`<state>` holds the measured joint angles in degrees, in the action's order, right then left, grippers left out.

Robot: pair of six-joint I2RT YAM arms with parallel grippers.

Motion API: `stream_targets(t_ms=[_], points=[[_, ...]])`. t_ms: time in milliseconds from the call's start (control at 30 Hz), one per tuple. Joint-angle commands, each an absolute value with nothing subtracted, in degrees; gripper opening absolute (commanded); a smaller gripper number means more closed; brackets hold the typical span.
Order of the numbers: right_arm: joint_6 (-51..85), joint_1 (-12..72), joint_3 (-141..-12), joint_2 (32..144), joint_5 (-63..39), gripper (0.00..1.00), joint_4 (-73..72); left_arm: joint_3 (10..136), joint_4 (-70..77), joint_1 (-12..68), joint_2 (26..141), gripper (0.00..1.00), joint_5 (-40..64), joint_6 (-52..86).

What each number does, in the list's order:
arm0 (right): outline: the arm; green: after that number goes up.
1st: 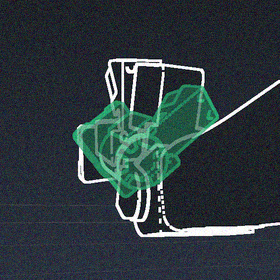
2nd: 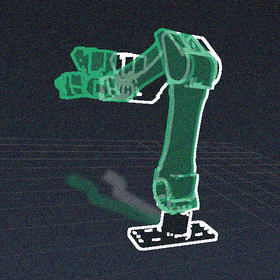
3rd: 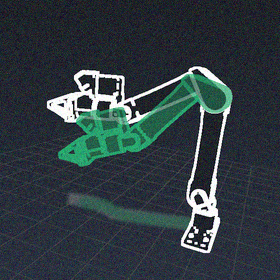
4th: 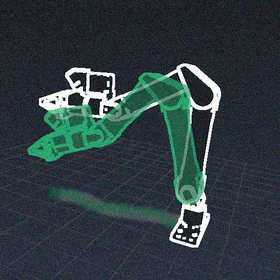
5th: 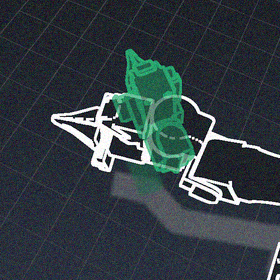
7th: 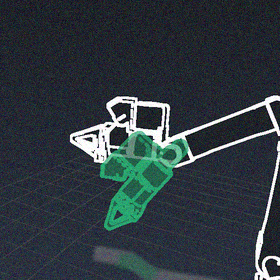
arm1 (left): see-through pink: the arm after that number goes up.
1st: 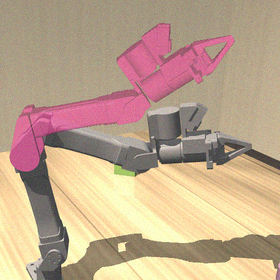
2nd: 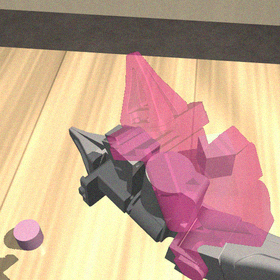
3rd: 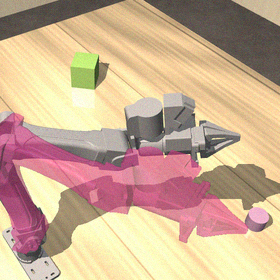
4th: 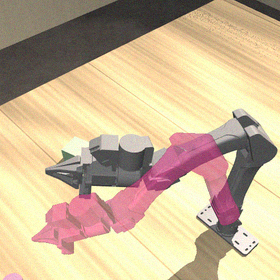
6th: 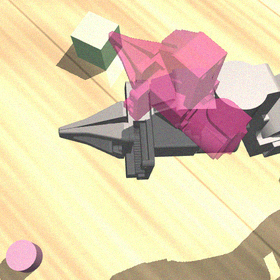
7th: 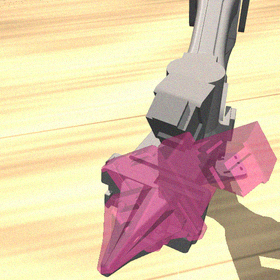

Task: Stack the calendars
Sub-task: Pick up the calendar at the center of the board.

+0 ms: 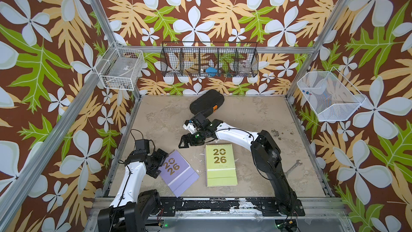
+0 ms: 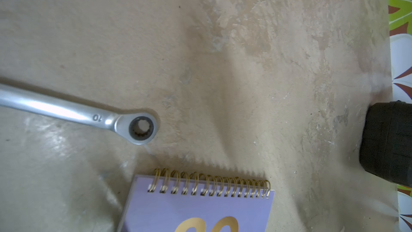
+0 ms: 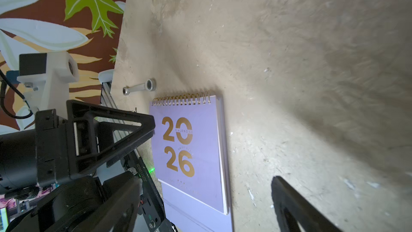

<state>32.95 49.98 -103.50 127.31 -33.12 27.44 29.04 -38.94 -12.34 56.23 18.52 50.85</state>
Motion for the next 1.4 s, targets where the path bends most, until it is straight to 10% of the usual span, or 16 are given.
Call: stream_targets(t_ms=[0, 1367], points=[[32.69, 50.27, -103.23, 128.04, -34.98, 0.92, 28.04, 27.6, -40.09, -12.82, 54.5, 0.92, 16.97, 52.21], [40.9, 52.91, -95.46, 129.91, -52.55, 0.86, 8.64, 19.46, -31.83, -13.61, 53.86, 0.92, 23.77, 54.93]])
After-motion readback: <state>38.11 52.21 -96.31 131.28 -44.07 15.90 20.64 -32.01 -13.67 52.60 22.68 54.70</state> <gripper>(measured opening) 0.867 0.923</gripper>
